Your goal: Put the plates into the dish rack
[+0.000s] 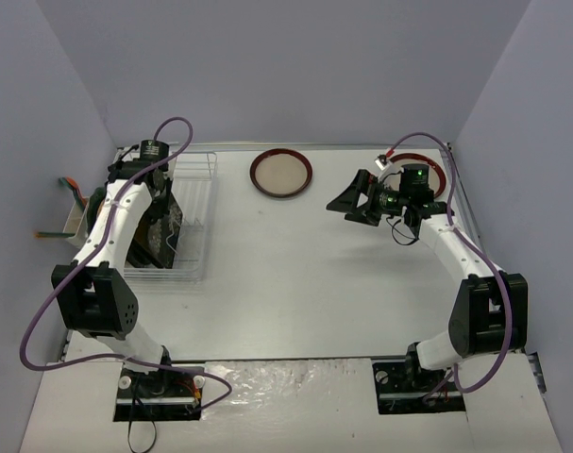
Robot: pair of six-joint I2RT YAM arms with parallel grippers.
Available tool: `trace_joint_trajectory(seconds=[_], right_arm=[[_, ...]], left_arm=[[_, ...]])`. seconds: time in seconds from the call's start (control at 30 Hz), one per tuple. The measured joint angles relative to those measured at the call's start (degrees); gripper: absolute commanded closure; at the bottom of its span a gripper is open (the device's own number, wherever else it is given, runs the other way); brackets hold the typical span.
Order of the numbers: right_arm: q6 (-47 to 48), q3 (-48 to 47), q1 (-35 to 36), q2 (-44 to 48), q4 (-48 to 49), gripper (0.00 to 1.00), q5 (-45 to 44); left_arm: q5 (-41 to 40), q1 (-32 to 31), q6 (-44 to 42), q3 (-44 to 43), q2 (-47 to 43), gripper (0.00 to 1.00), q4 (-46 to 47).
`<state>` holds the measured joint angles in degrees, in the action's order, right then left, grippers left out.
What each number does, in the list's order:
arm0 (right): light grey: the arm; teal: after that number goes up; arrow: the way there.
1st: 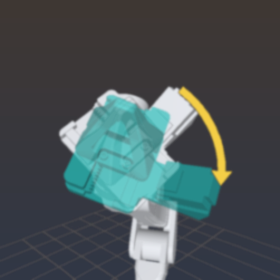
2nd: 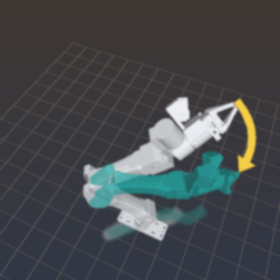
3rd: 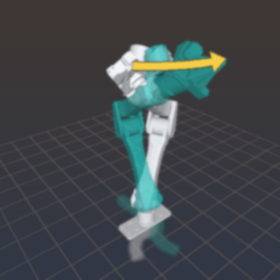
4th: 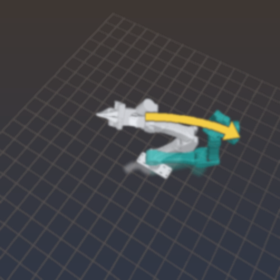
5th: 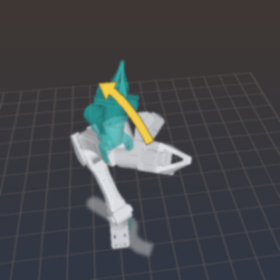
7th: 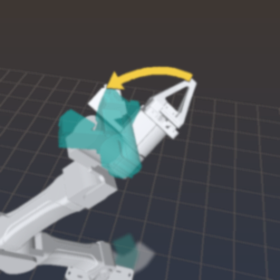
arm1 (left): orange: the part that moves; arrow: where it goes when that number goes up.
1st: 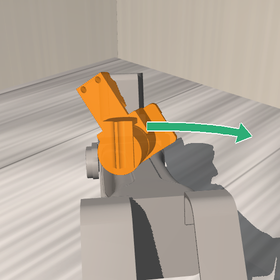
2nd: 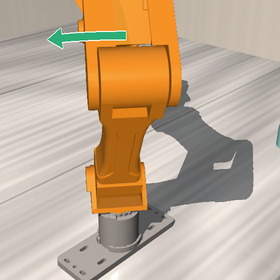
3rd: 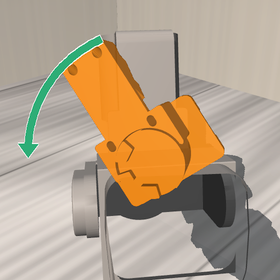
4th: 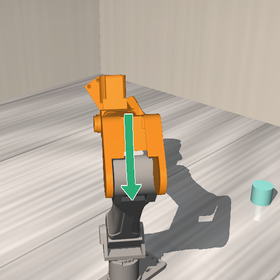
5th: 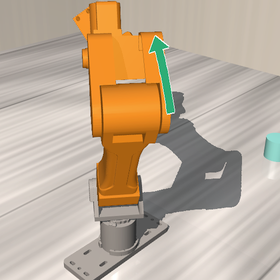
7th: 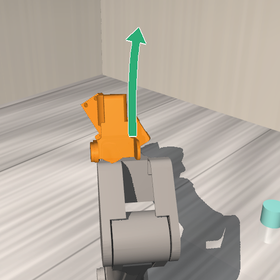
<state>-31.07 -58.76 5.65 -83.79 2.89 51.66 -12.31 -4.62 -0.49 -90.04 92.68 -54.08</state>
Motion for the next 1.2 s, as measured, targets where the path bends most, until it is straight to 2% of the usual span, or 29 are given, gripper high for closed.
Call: trace_joint_trajectory(seconds=[0.17, 0.43, 0.7, 0.87, 1.03, 1.2], right_arm=[[0.16, 0.0, 0.0, 0.0, -0.38, 0.0, -1.59], [0.54, -0.01, 0.3, 0.0, -0.85, 0.0, -6.52], [0.2, -4.36, 2.87, -2.41, -1.53, 0.01, -15.0], [-1.28, -10.69, 5.3, -8.65, -1.59, 0.08, -22.82], [-2.61, -20.4, 8.48, -19.64, -0.84, 0.19, -30.85], [-3.7, -30.05, 10.66, -30.59, -0.57, 0.27, -36.57]], left_arm=[[-0.85, 0.44, -0.09, 0.0, -0.29, 0.59, 1.37], [-0.19, 0.63, 1.27, -0.15, -3.89, 0.38, 1.51], [4.1, 0.63, 3.75, -4.09, -10.62, 0.05, -0.13], [8.36, 0.63, 6.98, -2.68, -18.42, 0.03, 0.85], [13.73, 0.63, 10.52, 4.89, -28.04, 0.03, 1.99], [18.07, 0.63, 13.51, 13.33, -32.74, 0.03, 3.6]])
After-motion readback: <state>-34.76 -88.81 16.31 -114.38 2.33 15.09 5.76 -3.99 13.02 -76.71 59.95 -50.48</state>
